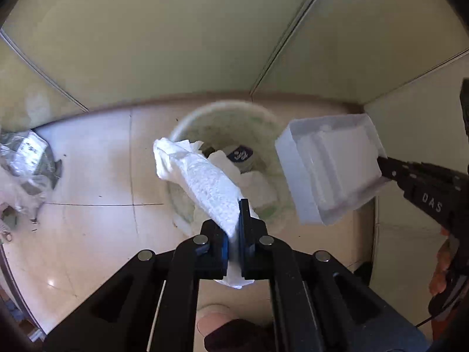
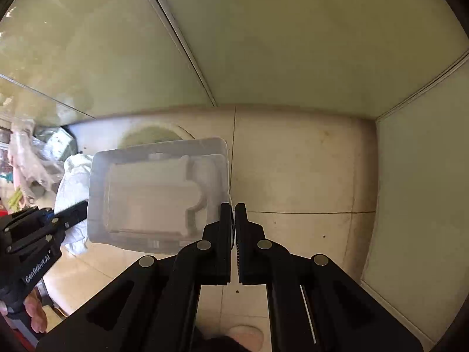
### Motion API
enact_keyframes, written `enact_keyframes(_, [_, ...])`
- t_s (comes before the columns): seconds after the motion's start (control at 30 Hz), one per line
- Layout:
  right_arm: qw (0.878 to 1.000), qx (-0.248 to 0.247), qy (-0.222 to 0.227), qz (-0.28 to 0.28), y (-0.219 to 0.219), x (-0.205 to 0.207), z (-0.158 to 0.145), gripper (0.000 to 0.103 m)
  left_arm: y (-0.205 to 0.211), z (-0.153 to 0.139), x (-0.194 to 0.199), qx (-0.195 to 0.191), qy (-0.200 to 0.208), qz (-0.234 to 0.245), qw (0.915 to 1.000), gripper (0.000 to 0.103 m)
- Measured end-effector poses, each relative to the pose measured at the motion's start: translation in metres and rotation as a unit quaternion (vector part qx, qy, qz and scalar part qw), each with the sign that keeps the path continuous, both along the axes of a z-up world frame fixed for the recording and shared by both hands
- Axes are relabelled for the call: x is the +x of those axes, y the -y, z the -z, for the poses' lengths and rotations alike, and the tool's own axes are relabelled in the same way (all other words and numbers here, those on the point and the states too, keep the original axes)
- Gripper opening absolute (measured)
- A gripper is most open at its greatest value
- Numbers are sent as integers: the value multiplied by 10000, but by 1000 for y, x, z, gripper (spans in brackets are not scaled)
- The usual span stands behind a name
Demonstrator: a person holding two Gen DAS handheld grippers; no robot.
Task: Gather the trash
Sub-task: 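Open the left gripper over the bin while the right releases the foam tray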
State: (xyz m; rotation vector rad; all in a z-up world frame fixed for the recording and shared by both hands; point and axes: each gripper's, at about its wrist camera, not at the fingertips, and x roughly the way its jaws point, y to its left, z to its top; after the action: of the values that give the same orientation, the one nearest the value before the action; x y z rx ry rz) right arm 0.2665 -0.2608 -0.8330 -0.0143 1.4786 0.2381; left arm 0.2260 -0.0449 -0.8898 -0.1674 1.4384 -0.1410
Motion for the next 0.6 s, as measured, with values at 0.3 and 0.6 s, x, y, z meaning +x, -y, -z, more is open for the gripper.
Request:
enact_keyframes(0.3, [9971, -266, -123, -702, -50, -2, 24, 3, -17, 35, 4, -107, -259, -212, 9994, 6])
enact_keyframes(0.6, [9927, -292, -422, -1092, -70, -3, 25, 21, -29, 32, 8, -281, -304, -414, 9983, 18])
